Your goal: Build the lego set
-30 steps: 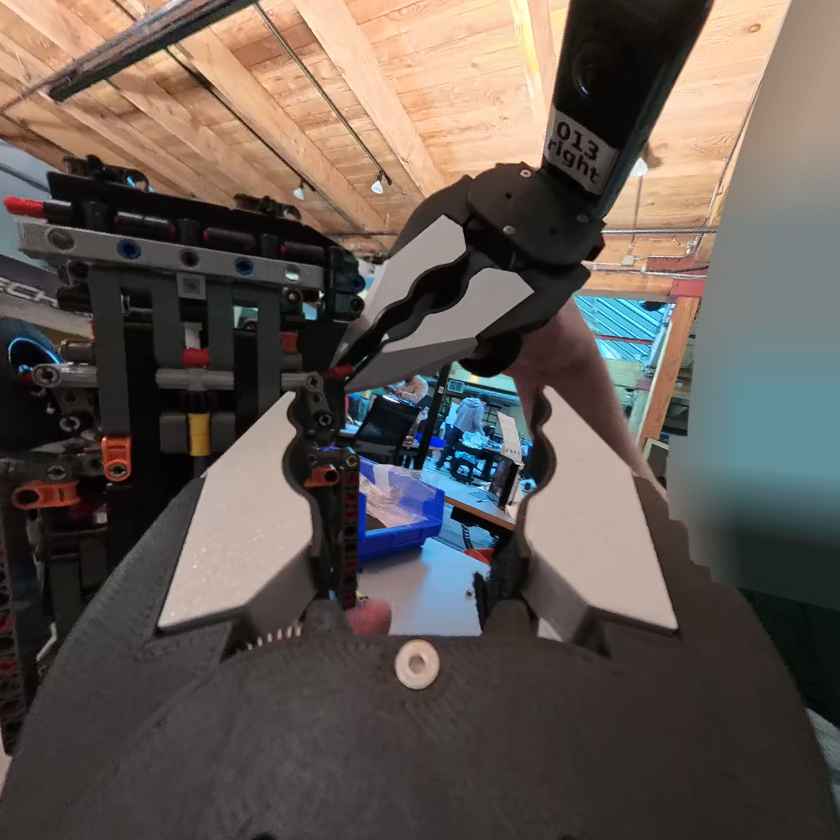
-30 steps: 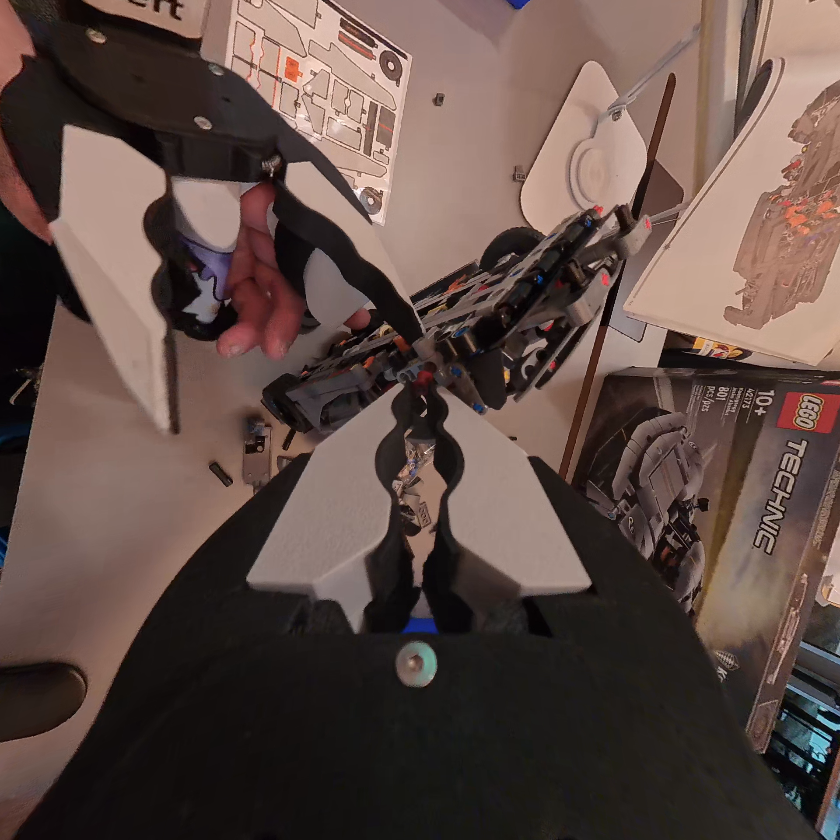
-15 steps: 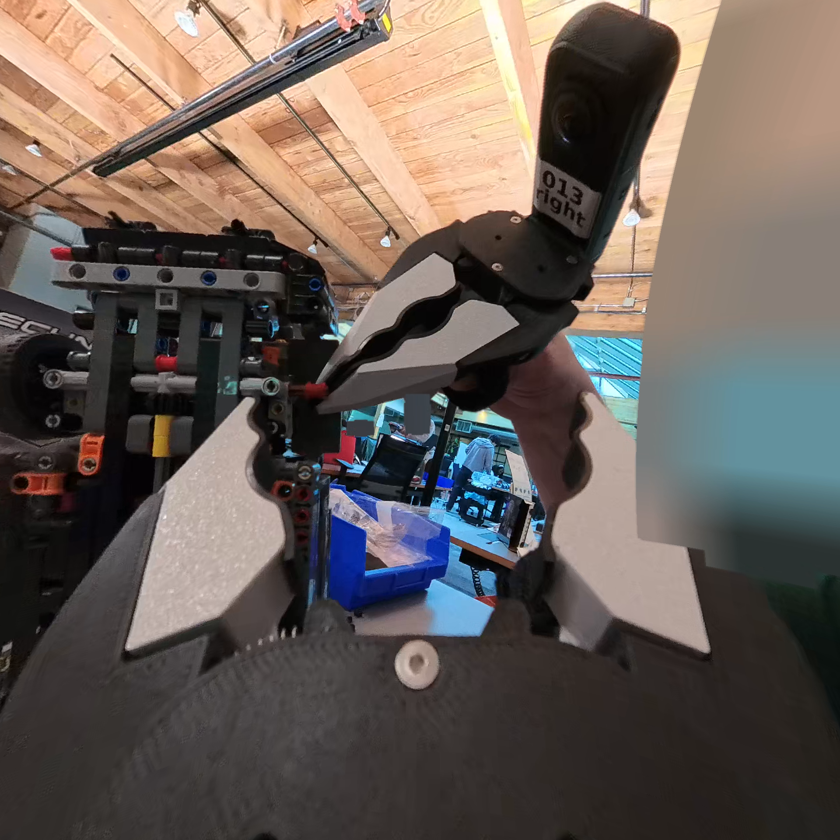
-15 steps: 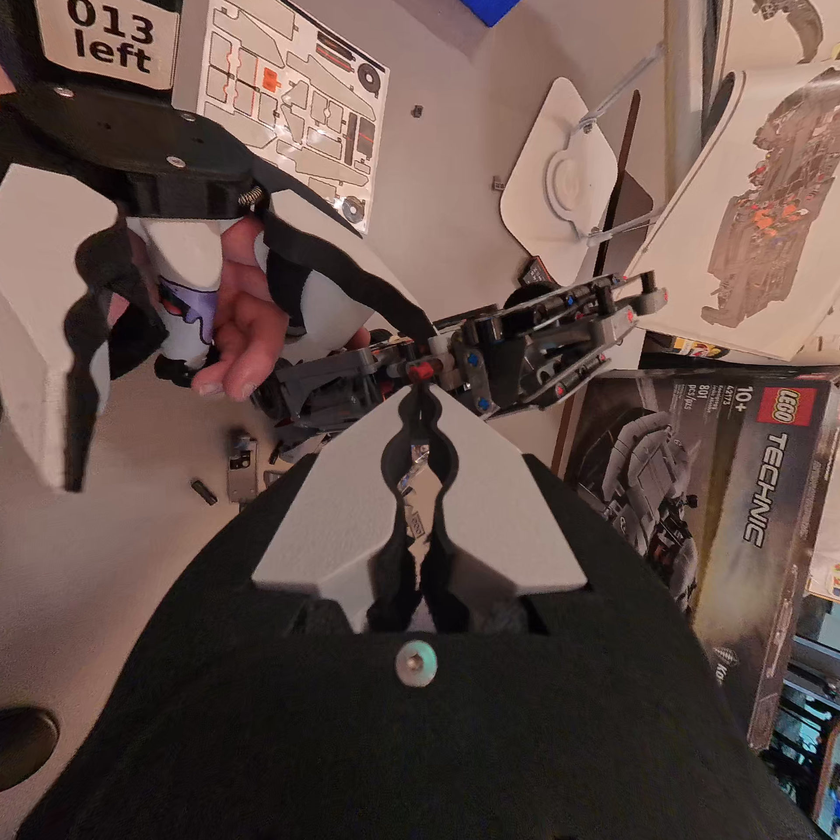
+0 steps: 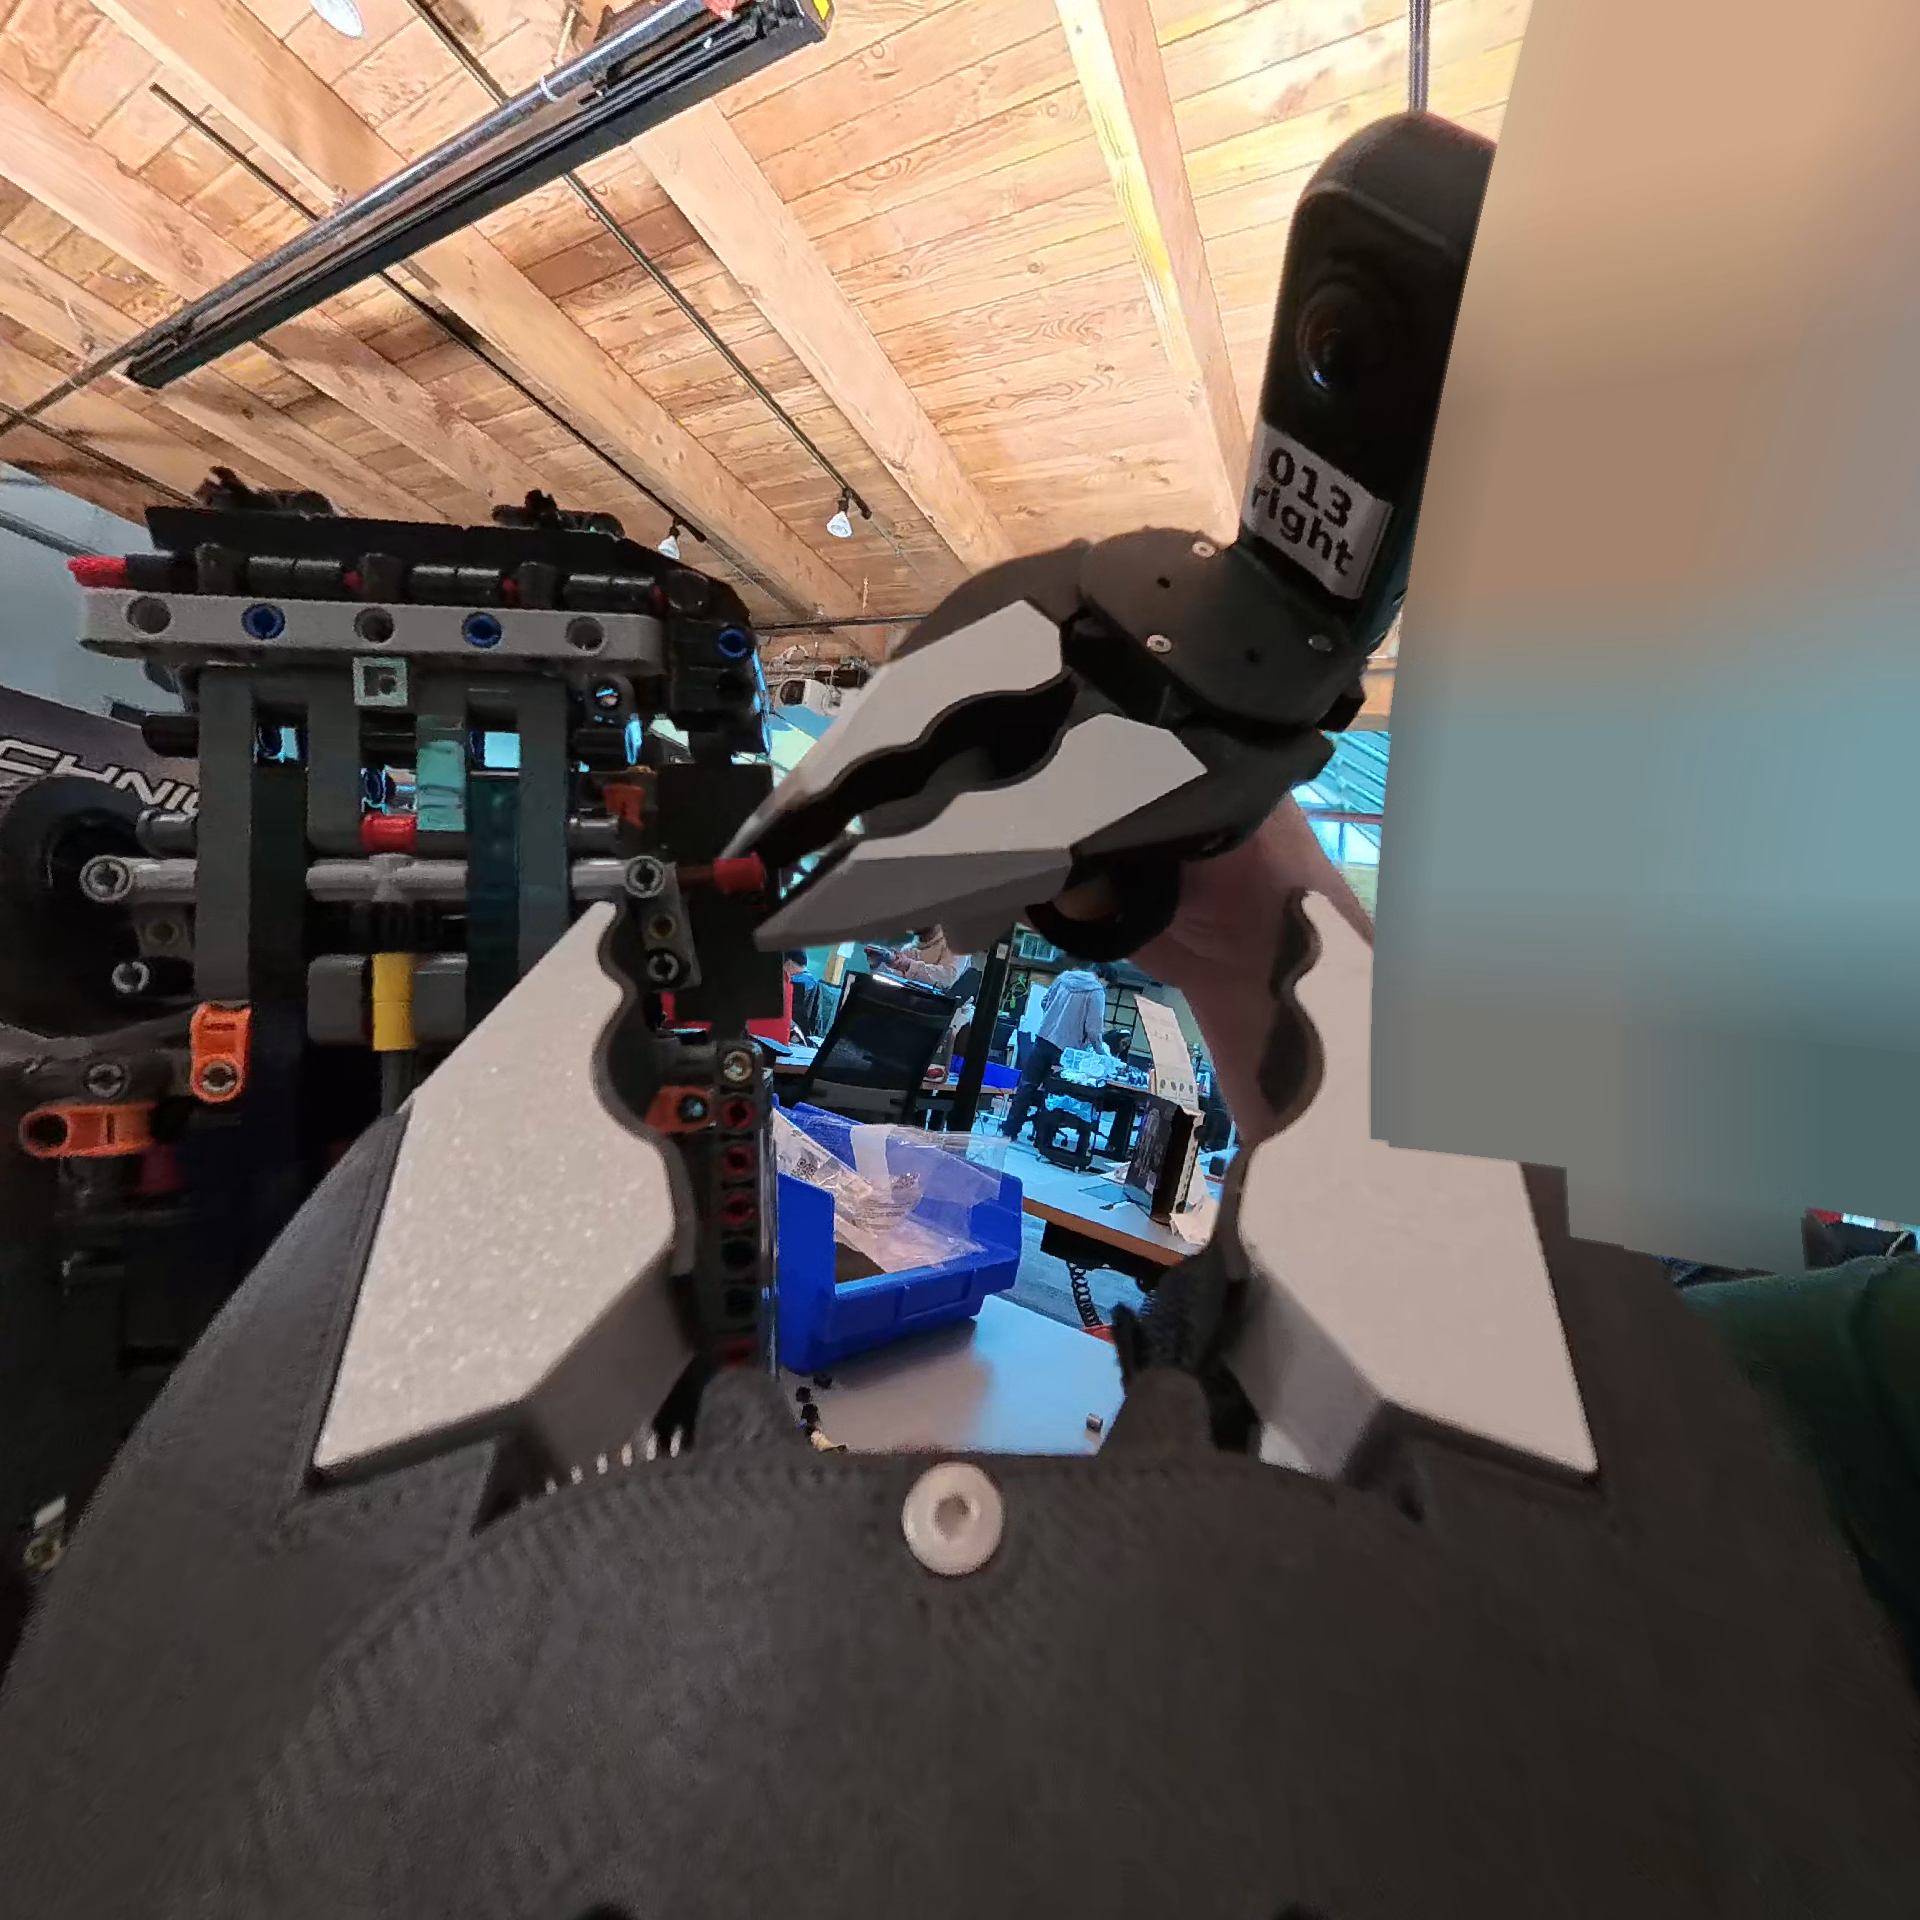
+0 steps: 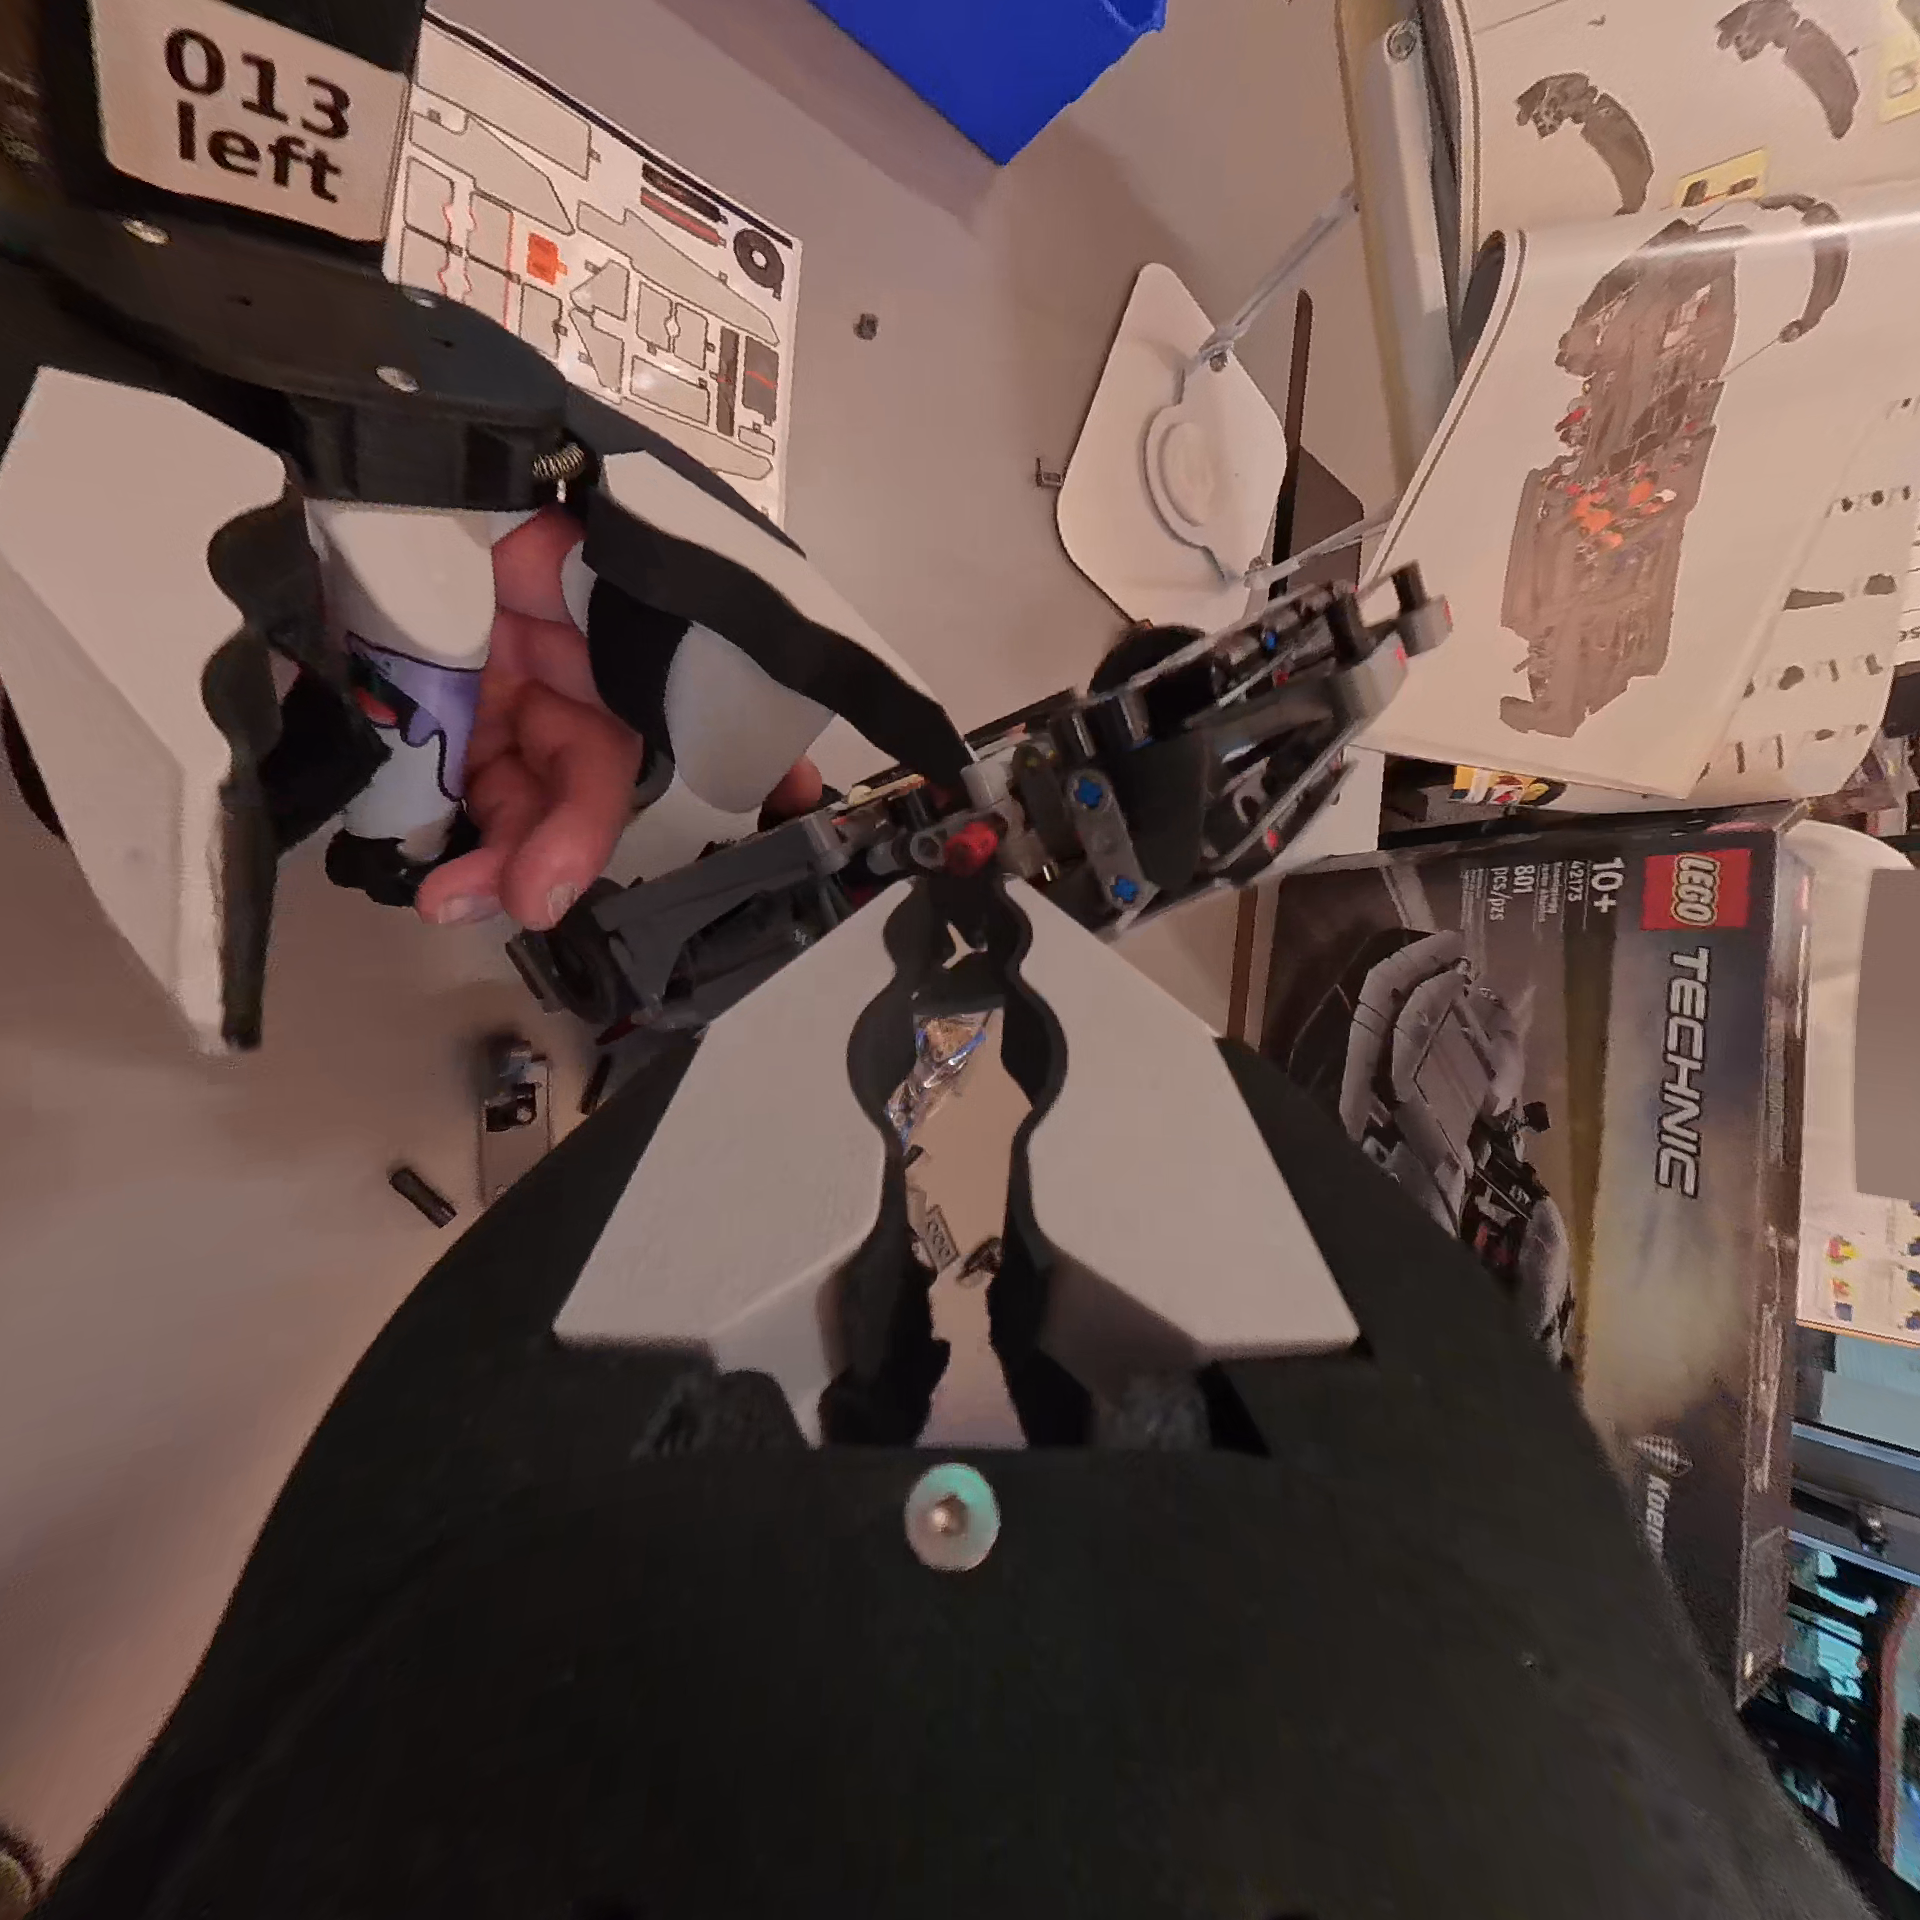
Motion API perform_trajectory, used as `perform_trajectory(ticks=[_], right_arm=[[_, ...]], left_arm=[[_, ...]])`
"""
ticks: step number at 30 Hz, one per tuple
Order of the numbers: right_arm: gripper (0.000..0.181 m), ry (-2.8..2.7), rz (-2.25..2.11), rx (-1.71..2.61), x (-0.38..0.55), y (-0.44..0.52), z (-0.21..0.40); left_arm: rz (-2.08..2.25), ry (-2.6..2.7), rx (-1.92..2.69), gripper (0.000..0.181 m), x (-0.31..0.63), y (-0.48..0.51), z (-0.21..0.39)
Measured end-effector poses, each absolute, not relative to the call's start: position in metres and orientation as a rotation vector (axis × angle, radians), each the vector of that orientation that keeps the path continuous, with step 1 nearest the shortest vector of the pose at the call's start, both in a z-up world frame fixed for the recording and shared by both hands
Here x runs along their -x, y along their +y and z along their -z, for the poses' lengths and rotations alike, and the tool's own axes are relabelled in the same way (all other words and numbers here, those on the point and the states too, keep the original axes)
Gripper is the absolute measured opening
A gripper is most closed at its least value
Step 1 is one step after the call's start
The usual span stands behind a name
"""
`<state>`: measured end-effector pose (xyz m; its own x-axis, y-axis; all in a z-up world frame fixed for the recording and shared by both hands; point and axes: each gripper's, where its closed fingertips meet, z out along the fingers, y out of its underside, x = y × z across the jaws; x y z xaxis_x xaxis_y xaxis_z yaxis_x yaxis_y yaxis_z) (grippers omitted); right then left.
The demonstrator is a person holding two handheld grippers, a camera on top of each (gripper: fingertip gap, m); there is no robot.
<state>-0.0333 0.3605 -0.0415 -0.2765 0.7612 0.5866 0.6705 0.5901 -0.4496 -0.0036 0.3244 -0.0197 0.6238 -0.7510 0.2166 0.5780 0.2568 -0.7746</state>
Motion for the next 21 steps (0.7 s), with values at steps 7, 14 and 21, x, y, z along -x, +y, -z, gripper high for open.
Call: perform_trajectory(ticks=[7,14,21], right_arm=[[0.029,-1.905,-0.378,1.168,0.015,0.367,0.023],[0.045,-1.849,-0.739,1.263,0.026,0.384,0.03],[0.044,-1.849,-0.961,1.298,0.037,0.381,0.036]], left_arm=[[0.911,0.218,0.954,0.119,0.004,0.325,0.02],[0.905,0.235,0.963,0.114,0.0,0.326,0.021],[0.896,0.253,0.975,0.109,-0.003,0.329,0.021]])
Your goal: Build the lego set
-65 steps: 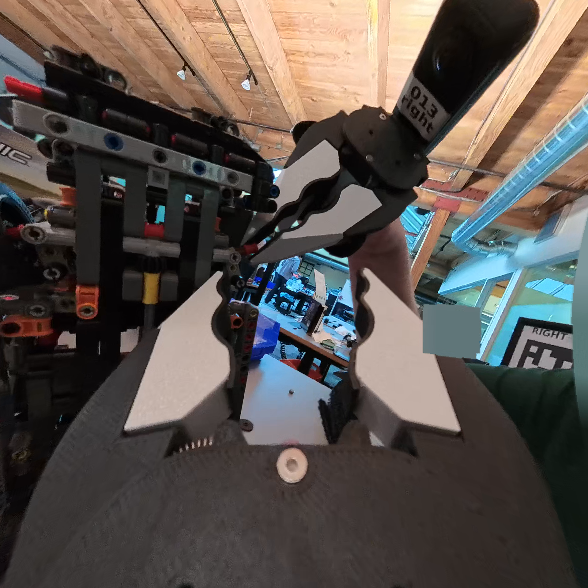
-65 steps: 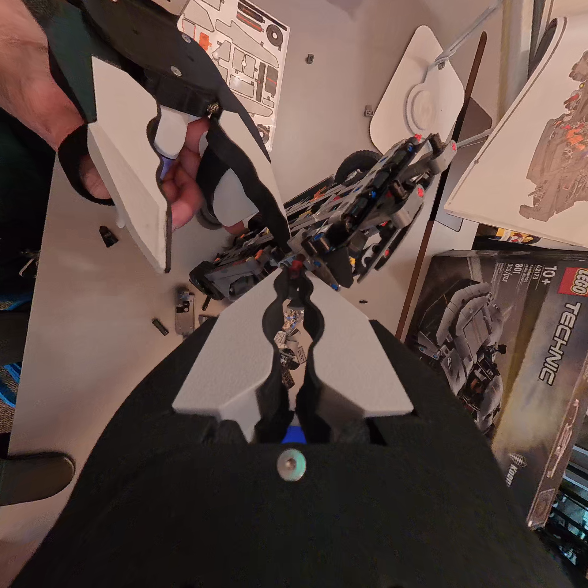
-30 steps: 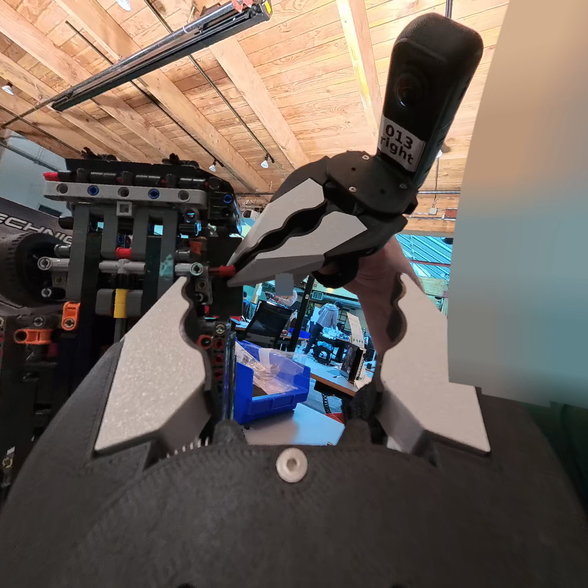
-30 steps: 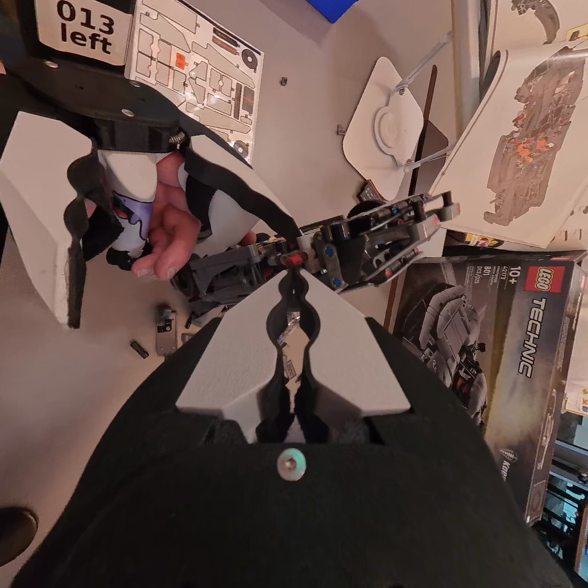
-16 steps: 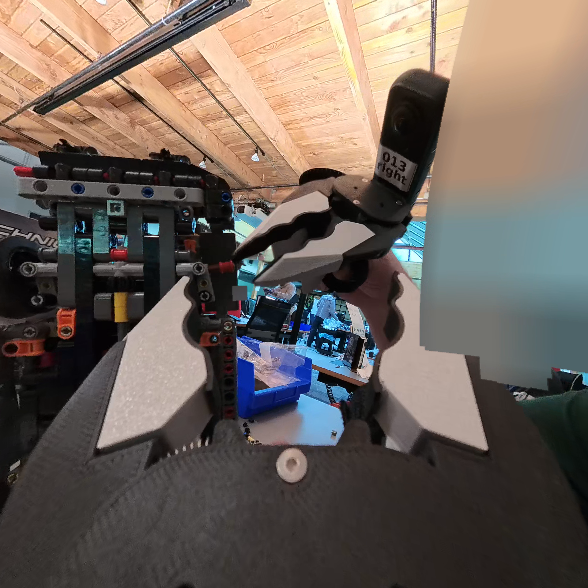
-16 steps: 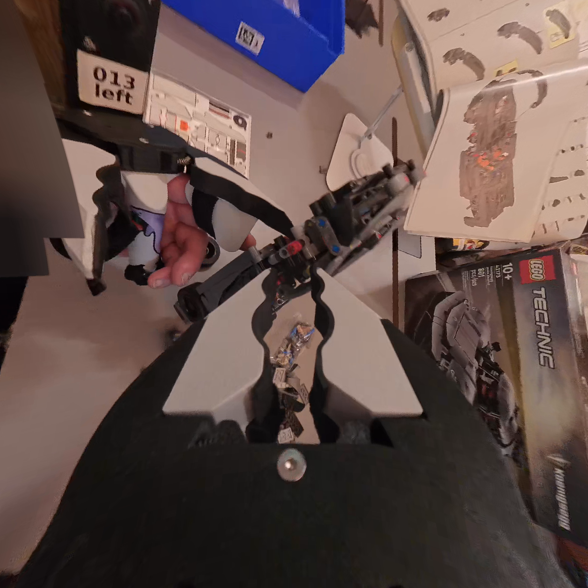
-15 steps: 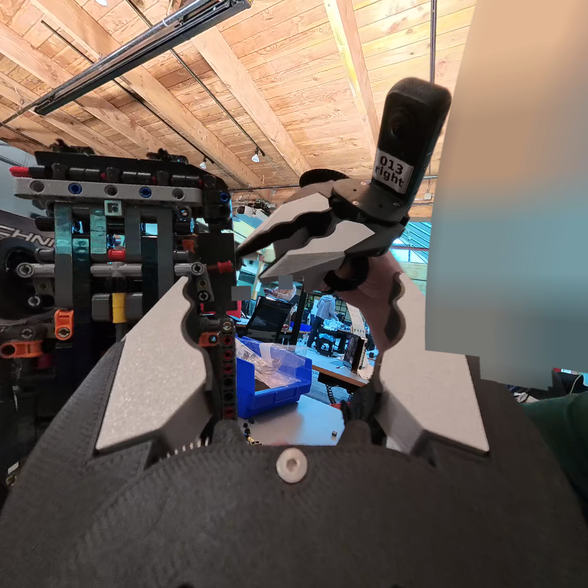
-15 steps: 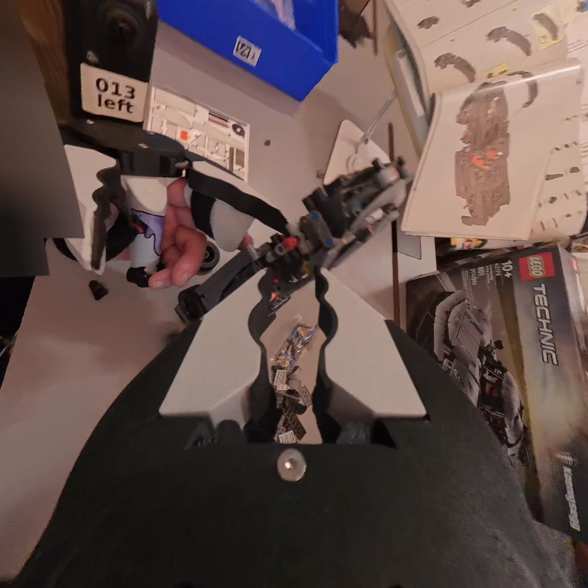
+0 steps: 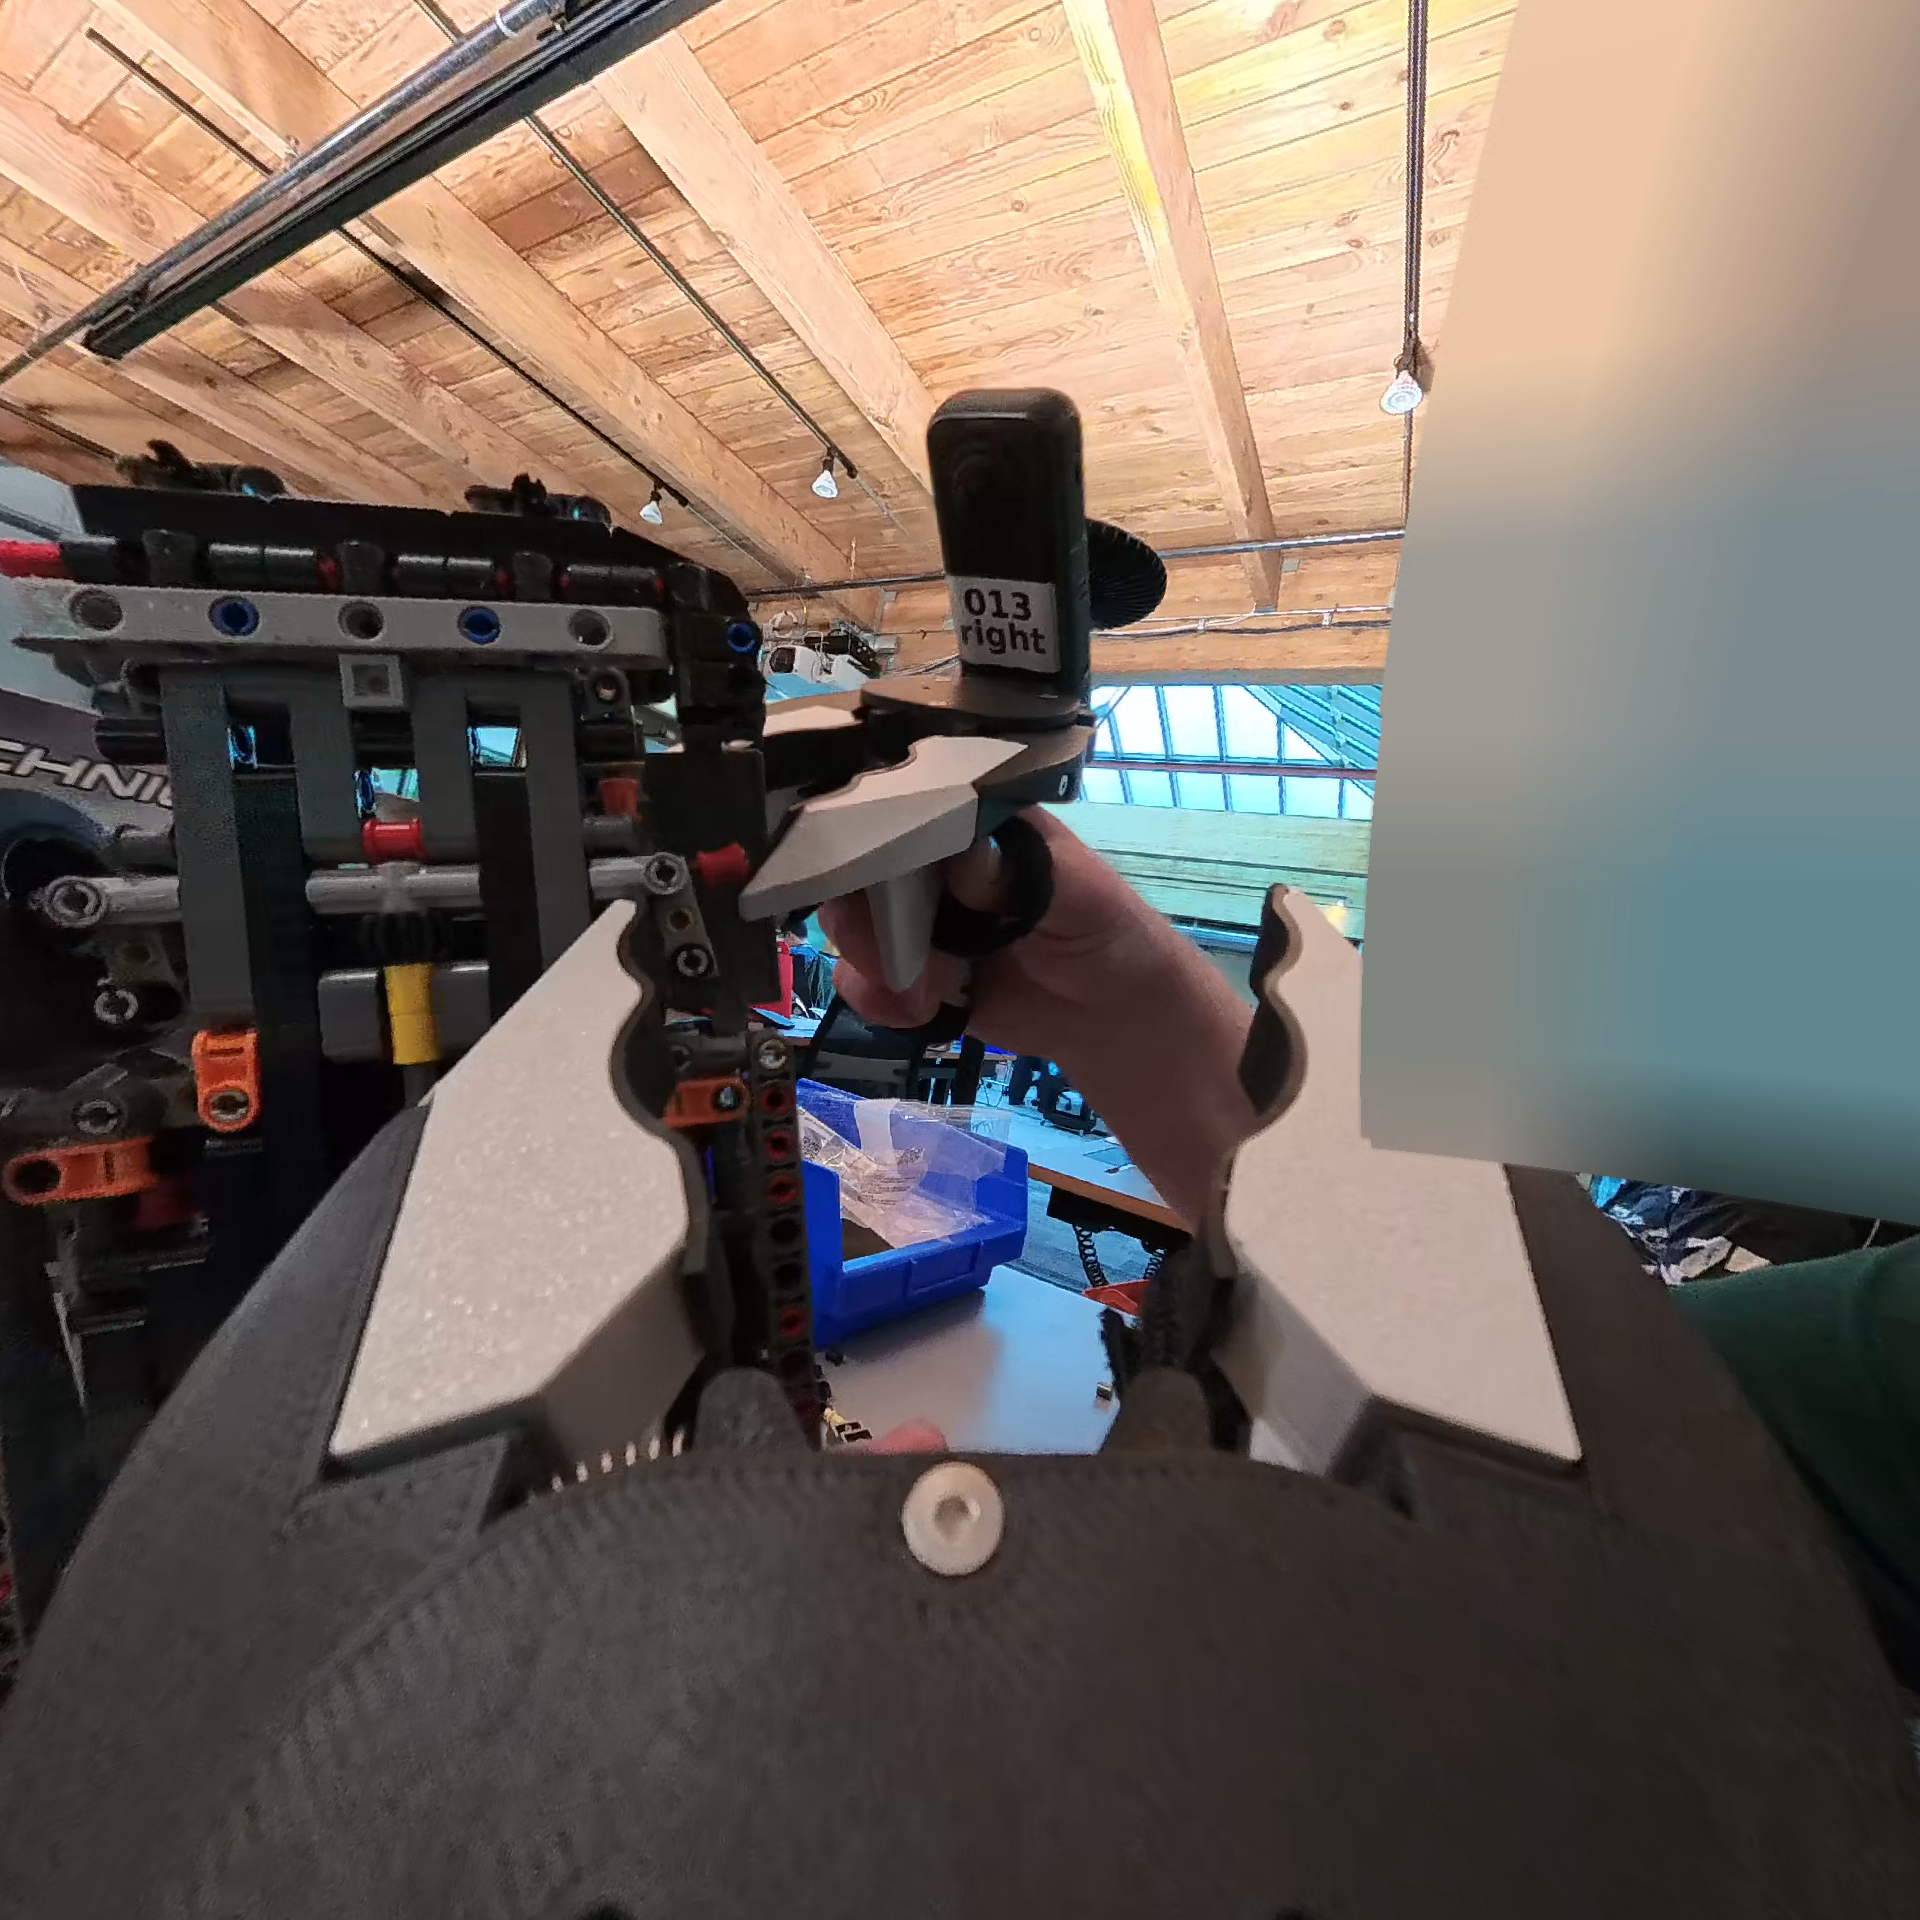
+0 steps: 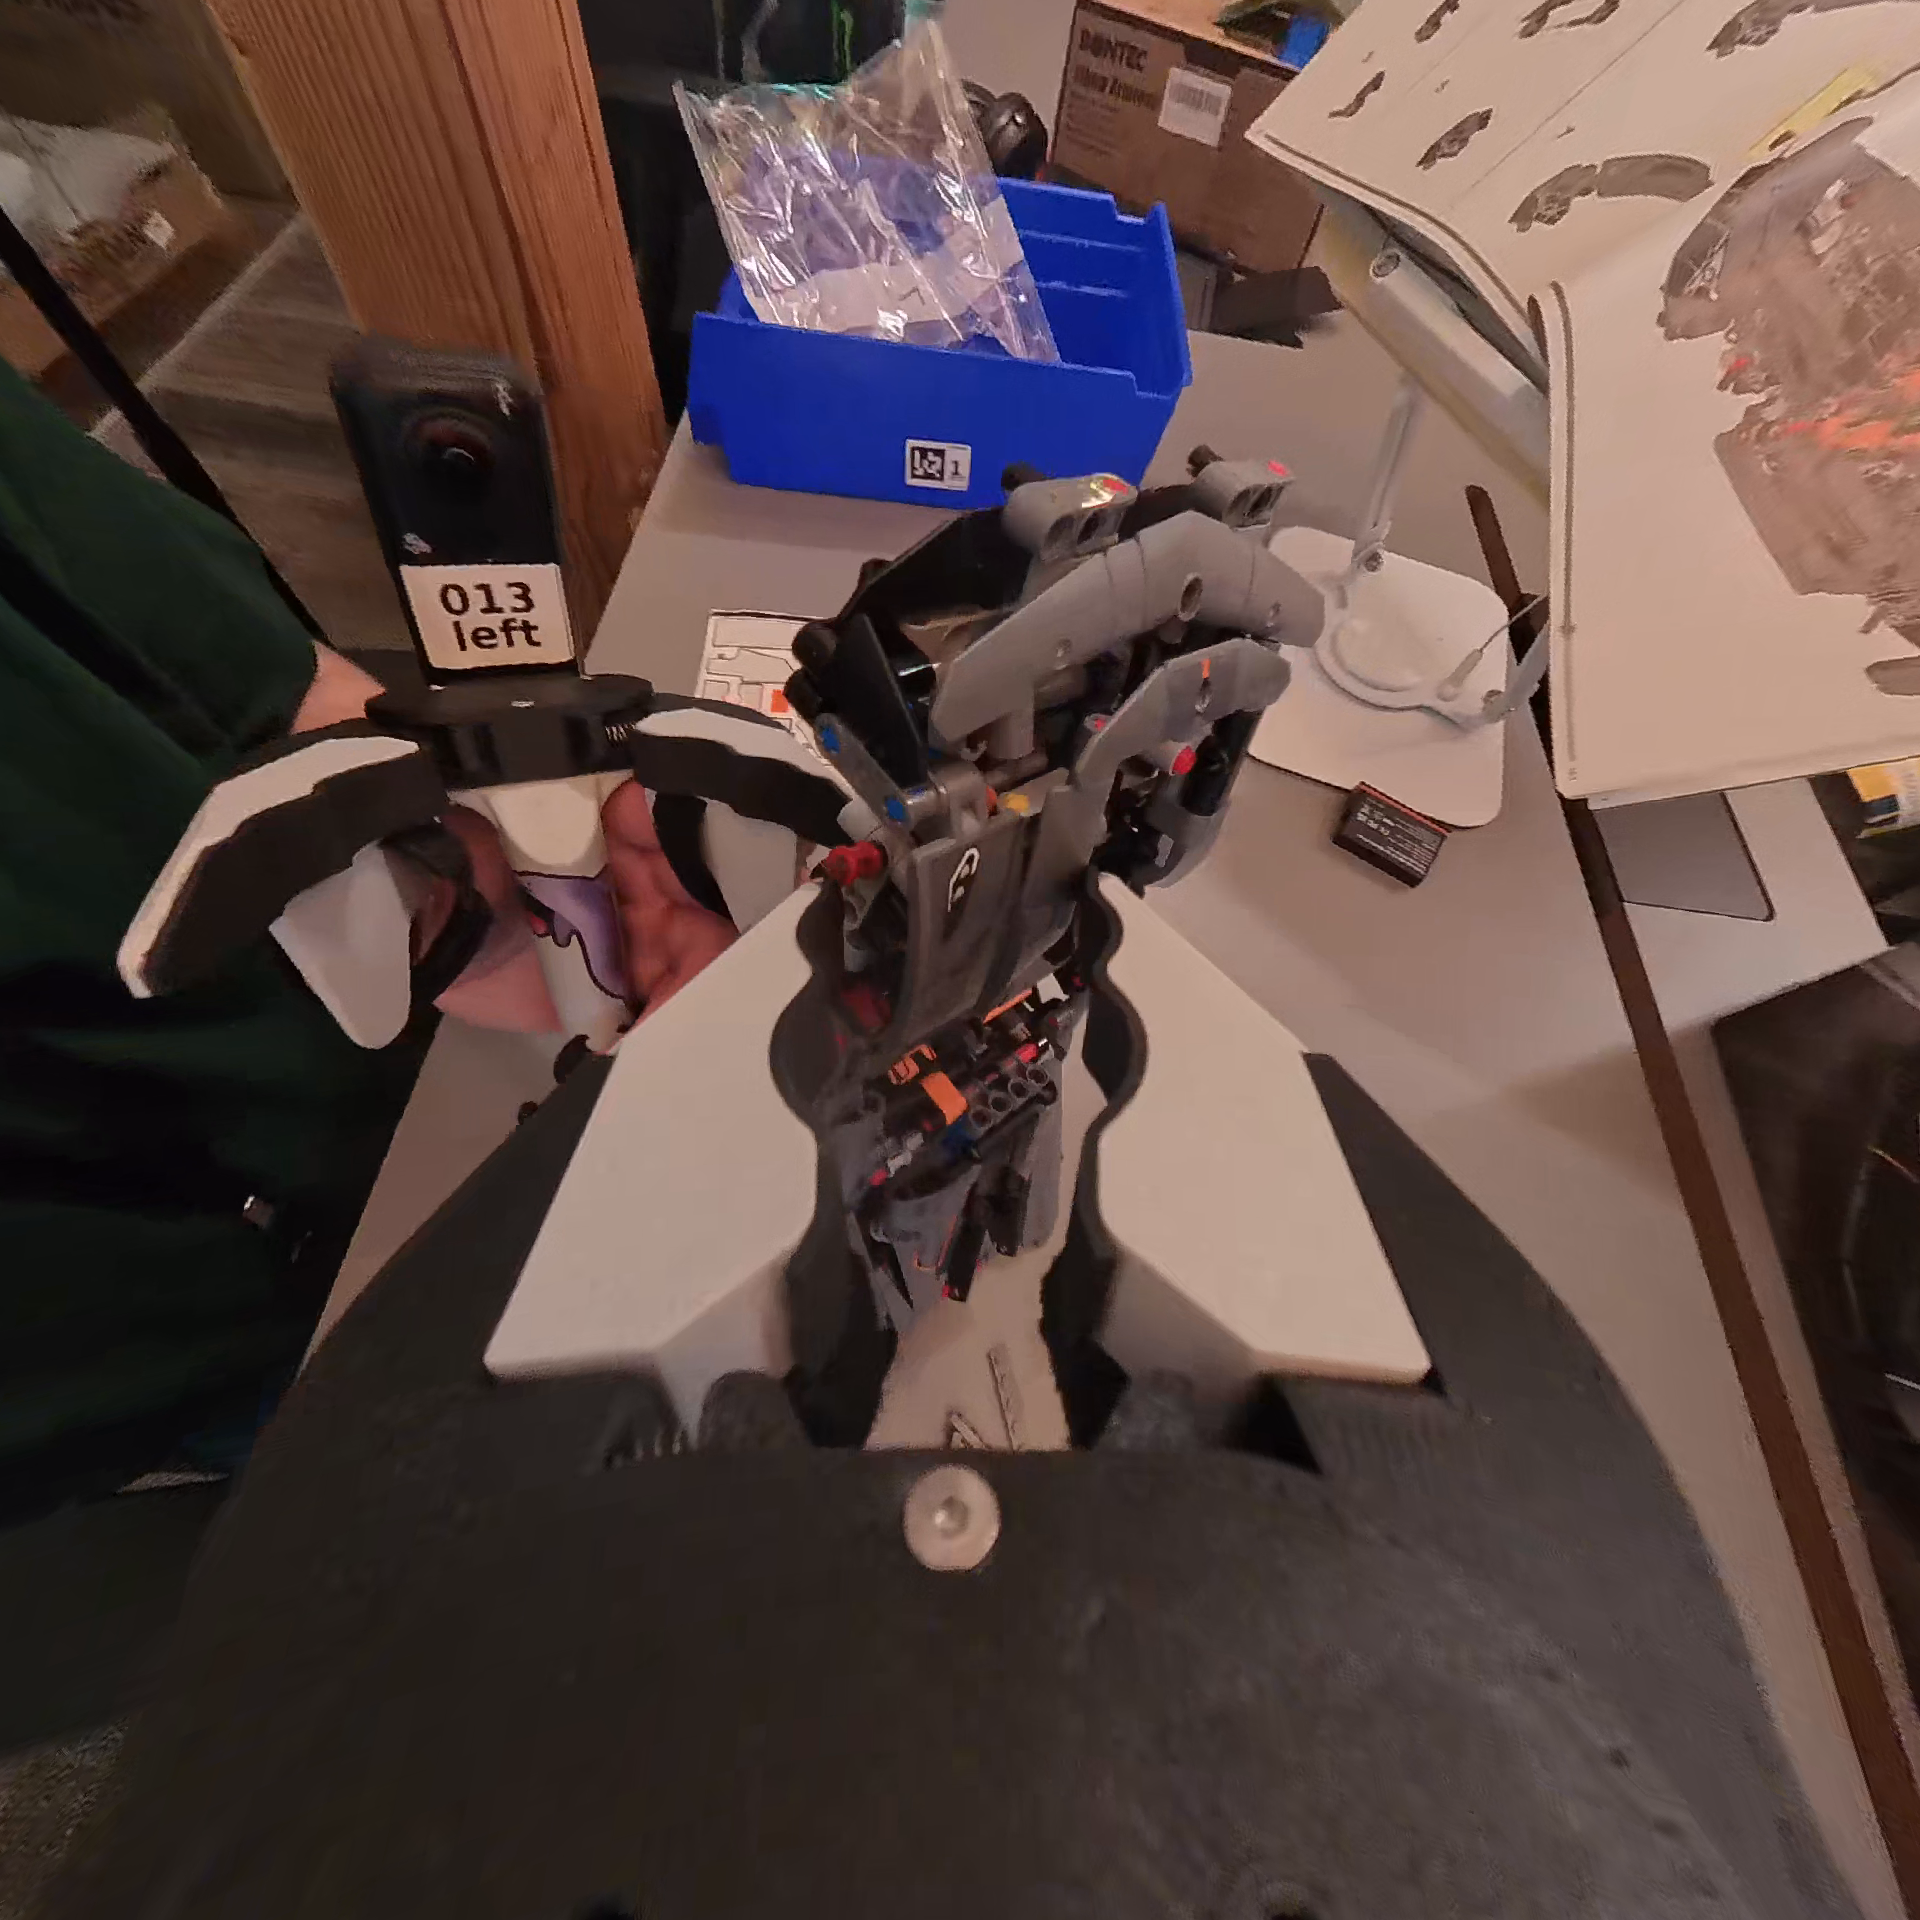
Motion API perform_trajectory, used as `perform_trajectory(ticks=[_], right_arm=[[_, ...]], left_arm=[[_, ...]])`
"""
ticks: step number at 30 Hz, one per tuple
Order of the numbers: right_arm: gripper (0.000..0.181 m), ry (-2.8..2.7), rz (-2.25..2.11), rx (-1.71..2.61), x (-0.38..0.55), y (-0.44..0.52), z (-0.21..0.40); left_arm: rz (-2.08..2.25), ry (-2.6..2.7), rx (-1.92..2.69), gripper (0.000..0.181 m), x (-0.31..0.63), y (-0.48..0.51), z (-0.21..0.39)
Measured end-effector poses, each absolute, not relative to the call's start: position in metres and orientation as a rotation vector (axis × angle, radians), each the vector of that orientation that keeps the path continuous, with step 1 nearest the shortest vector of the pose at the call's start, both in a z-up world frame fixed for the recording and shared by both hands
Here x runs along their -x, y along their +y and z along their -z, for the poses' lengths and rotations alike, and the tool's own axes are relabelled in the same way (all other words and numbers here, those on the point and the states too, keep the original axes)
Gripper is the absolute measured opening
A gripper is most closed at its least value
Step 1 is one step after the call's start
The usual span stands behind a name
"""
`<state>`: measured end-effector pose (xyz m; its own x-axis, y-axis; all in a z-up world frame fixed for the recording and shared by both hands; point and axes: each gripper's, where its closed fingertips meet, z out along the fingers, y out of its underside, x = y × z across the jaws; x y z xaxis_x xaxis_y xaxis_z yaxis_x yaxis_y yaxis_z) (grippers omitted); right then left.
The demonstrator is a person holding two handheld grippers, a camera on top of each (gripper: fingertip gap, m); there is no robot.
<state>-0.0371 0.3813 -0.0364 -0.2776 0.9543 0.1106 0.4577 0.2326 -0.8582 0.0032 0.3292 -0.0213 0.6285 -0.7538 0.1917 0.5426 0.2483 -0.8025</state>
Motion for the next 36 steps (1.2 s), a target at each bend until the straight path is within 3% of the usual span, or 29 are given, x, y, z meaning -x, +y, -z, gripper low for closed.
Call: perform_trajectory(ticks=[10,15,17,27,36], right_arm=[[0.035,-1.849,-0.911,1.292,0.038,0.384,0.038],[0.05,-1.802,-0.875,1.356,0.034,0.389,0.039],[0.043,-1.786,-0.832,1.373,0.03,0.389,0.043],[0.042,-1.673,-0.621,1.505,-0.008,0.385,0.065],[0.034,-1.531,-0.197,1.945,-0.089,0.435,0.167]], left_arm=[[0.883,0.258,0.986,0.103,-0.003,0.331,0.023],[0.852,0.306,1.03,0.107,-0.005,0.334,0.025],[0.829,0.343,1.042,0.106,-0.007,0.334,0.027],[0.784,0.479,1.104,0.095,-0.003,0.329,0.038],[0.77,0.567,1.135,0.095,-0.002,0.328,0.041]])
